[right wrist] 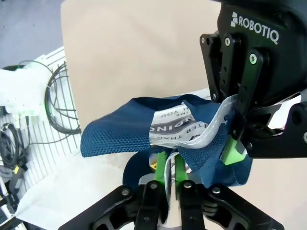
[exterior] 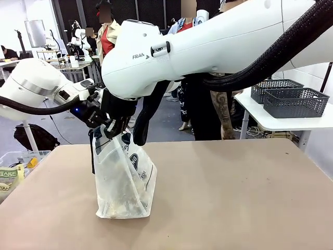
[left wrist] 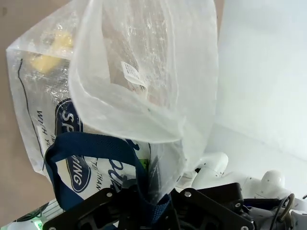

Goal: Transfer purchased items from the store into the shopping bag.
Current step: Move the Reusable shopping bag to the right side of the table.

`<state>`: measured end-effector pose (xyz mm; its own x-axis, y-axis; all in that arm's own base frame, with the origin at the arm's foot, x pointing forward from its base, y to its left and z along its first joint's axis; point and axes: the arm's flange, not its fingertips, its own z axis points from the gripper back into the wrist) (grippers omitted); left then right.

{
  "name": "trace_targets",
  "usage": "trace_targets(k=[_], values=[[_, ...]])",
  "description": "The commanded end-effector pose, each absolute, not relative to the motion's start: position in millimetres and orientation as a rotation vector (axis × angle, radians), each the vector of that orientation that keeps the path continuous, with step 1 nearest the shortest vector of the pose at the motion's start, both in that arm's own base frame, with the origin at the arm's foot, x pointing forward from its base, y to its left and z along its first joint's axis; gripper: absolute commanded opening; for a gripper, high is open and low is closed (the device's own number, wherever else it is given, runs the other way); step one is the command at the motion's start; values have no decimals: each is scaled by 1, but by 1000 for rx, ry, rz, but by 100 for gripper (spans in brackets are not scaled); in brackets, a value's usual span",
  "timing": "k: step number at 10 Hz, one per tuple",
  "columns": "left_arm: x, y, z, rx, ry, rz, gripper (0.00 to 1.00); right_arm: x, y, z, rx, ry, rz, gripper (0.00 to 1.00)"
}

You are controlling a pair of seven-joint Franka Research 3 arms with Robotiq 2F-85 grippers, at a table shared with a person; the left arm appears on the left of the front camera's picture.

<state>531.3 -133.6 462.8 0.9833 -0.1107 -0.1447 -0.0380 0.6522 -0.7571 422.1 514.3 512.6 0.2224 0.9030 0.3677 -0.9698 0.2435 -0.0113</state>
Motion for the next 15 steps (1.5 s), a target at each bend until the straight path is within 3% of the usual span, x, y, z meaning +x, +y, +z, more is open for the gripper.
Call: trace_targets(k=[1, 3, 4, 9, 12, 15], values=[[528, -139, 466, -841, 187, -27, 0, 416, 512, 516, 259, -364, 1266, 52], [528, -140, 466, -837, 191, -35, 0, 414, 501, 527, 252, -388, 1232, 92], [529, -140, 466, -839, 192, -39, 0, 414, 494, 533, 249, -401, 1220, 100], [530, -140, 466, -825, 212, -56, 0, 419, 417, 590, 212, -523, 981, 100], [523, -139, 472, -800, 193, -93, 0, 440, 313, 625, 7, -568, 579, 100], [517, -146, 475, -749, 166, -115, 0, 458, 183, 628, -44, -518, 159, 100]])
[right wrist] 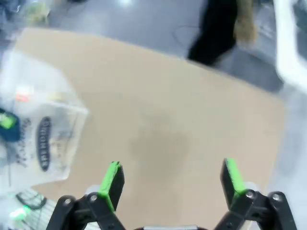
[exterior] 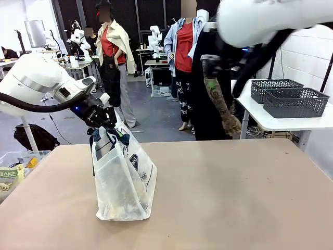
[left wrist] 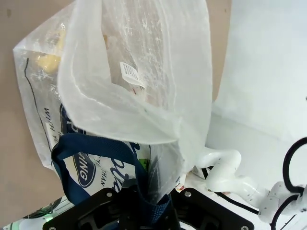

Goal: Transfer purchased items from the store into the shopping bag.
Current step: Move the Reusable shopping bag to the right side of the table.

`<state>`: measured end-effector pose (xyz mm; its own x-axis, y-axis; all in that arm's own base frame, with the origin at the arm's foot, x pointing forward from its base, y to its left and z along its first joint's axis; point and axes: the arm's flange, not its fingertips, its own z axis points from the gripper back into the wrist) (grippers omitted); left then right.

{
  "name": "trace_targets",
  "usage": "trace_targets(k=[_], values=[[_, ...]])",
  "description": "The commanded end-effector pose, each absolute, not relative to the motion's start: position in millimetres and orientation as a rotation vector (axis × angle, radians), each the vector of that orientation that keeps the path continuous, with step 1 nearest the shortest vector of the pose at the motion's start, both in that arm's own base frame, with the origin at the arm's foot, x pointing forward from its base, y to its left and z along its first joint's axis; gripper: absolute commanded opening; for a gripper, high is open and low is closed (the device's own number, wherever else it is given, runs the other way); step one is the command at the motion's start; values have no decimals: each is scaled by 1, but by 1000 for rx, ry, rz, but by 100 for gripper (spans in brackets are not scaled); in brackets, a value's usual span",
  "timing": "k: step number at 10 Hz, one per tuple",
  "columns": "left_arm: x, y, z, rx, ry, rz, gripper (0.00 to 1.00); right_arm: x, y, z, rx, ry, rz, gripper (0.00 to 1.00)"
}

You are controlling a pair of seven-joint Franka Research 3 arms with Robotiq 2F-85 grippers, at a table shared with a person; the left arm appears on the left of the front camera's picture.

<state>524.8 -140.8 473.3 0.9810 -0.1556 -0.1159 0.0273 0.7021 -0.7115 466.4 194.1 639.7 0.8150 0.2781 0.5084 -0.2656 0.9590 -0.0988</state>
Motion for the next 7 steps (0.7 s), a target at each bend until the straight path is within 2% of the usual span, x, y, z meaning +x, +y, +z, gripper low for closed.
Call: trace_targets(k=[1, 4, 5, 6, 7], values=[[513, -145, 477, -724, 153, -127, 0, 457, 139, 619, -52, -490, 4, 100], [512, -153, 479, -665, 124, -154, 0, 430, 55, 594, -157, -459, -309, 100], [512, -153, 482, -668, 129, -181, 0, 420, 37, 585, -134, -471, -371, 100], [514, -151, 488, -637, 120, -203, 0, 415, 32, 573, -47, -496, -385, 100], [517, -147, 500, -571, 48, -209, 0, 437, 33, 593, -109, -451, -295, 100]])
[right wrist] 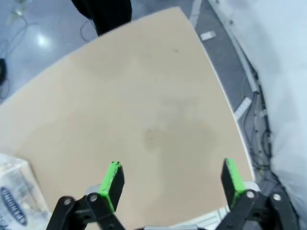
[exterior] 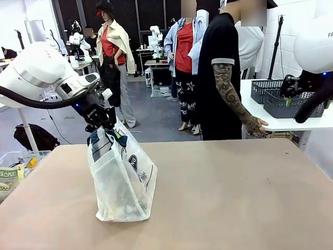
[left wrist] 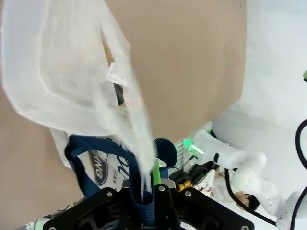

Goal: Transfer purchased items from the store into the shopping bag.
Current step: Move the Reusable shopping bag to the right side of the table.

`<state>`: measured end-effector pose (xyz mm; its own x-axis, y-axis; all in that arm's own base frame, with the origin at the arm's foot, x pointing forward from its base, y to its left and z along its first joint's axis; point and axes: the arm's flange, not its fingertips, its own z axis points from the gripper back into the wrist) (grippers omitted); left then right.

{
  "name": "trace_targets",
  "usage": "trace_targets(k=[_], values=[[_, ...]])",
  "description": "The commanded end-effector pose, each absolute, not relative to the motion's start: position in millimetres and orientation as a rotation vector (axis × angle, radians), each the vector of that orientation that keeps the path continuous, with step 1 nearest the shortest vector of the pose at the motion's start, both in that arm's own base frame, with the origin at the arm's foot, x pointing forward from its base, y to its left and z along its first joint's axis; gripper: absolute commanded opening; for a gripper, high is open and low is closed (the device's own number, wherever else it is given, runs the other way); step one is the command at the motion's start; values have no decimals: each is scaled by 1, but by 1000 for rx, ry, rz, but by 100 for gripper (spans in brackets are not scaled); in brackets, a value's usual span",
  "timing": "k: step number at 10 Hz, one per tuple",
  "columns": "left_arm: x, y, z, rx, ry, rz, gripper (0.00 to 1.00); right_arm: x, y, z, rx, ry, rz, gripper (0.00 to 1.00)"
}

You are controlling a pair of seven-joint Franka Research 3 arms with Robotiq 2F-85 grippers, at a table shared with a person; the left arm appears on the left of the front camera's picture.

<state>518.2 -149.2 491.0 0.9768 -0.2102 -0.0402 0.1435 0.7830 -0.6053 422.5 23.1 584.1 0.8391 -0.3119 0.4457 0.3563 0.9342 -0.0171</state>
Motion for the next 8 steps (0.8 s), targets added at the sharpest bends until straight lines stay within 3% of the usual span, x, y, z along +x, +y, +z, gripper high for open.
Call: trace_targets(k=[1, 4, 8], values=[[522, -135, 521, -553, 1, -202, 0, 437, 33, 593, -109, -451, -295, 100], [533, -70, 596, -460, -56, -159, 0, 437, 33, 593, -109, -451, -295, 100], [546, 41, 638, -311, -48, 67, 0, 437, 33, 593, -109, -451, -295, 100]])
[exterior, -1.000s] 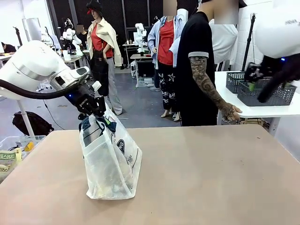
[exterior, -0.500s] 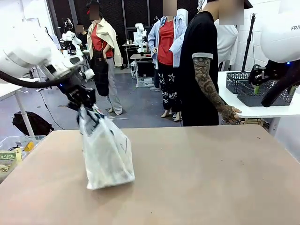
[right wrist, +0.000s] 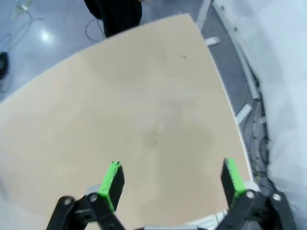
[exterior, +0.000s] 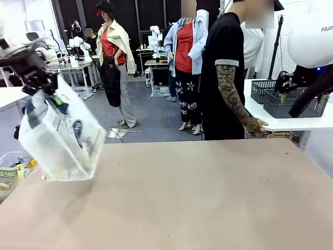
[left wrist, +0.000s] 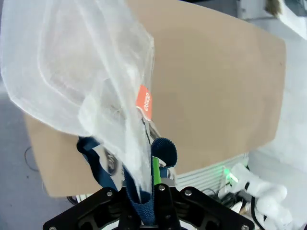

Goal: Transfer purchased items from the store into the shopping bag.
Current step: Move the Reusable shopping bag to the right side of the table.

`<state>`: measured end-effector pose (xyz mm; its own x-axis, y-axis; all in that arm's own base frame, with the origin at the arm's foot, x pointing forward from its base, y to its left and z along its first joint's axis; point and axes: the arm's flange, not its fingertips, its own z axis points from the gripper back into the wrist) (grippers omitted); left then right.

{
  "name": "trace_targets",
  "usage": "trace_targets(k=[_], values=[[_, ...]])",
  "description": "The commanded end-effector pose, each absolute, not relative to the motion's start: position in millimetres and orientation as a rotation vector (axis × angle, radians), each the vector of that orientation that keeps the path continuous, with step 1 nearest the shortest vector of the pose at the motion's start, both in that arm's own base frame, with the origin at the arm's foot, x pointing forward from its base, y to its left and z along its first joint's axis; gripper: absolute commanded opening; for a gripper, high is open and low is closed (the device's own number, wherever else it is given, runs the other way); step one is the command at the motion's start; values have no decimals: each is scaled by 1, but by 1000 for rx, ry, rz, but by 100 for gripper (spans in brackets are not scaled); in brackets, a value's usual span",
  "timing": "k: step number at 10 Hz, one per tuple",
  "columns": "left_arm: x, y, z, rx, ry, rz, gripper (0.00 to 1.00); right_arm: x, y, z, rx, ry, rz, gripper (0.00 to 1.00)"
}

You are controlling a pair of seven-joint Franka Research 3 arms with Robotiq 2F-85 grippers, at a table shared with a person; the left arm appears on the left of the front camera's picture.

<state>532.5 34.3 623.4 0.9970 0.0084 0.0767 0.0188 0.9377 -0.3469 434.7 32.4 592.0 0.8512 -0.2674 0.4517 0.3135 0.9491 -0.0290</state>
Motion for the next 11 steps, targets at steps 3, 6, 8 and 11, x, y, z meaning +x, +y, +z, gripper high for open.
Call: trace_targets(k=[3, 6, 8, 11], values=[[569, 79, 613, -187, 31, 90, 0, 437, 33, 593, -109, -451, -295, 100], [580, 79, 587, -149, 109, 63, 4, 437, 33, 593, -109, -451, -295, 100], [583, 73, 584, -115, 121, 102, 31, 437, 33, 593, -109, -451, -295, 100], [584, 61, 603, -158, 23, 108, 88, 437, 33, 593, -109, -451, -295, 100]])
